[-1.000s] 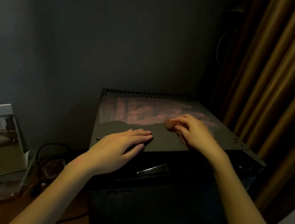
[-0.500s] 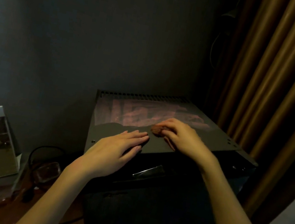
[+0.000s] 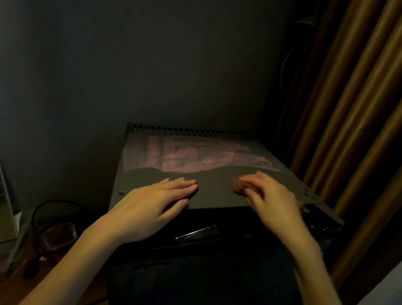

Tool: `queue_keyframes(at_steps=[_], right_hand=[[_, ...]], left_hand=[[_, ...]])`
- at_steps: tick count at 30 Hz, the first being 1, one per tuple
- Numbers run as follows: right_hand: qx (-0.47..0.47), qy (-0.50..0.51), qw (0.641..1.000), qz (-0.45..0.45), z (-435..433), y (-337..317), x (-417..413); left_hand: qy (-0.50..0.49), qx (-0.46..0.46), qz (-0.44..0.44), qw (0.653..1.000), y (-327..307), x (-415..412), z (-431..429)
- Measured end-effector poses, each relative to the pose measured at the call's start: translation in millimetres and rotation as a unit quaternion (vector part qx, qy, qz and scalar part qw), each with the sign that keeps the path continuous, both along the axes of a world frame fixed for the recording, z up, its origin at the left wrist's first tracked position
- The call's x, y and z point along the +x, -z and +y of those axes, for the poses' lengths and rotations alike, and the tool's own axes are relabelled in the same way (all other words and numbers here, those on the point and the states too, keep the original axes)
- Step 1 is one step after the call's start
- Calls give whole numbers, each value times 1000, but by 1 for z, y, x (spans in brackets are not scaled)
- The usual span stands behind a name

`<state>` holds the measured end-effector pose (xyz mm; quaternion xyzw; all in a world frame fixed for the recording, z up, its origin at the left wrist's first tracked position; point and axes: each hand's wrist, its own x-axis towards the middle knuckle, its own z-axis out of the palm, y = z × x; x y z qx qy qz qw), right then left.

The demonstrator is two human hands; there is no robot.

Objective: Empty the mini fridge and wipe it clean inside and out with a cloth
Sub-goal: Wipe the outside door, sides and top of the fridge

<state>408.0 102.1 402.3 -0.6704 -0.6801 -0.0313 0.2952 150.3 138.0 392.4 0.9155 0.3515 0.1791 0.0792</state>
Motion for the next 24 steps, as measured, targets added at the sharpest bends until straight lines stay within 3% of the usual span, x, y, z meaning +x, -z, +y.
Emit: queue_keyframes(at_steps=[3,6,10,13,17,21,24], right_hand=[[-30,-100,994,-10,27,-4,-23],[-69,-121,990,6,62,-8,0],[-34,48,998,-7,80,-9,62],[-11,190,981,-46,58,-7,90],[13,220,973,-75,12,-7,57],[44,70,990,-116,-3,-8,-10],[17,-72,997,-17,18,-13,-29]], left_hand=[[-2,-4,0,1000,-1,0,-1],[-4,-6,9,1000,-5,0,-5],[-3,-8,13,1000,-6,-1,-6],[-5,0,9,1000,-4,-1,-5],[-8,1,-3,1000,-2,-1,-4],[-9,4,-4,1000,-3,0,-4],[-11,-3,-5,1000,-5,0,-6]])
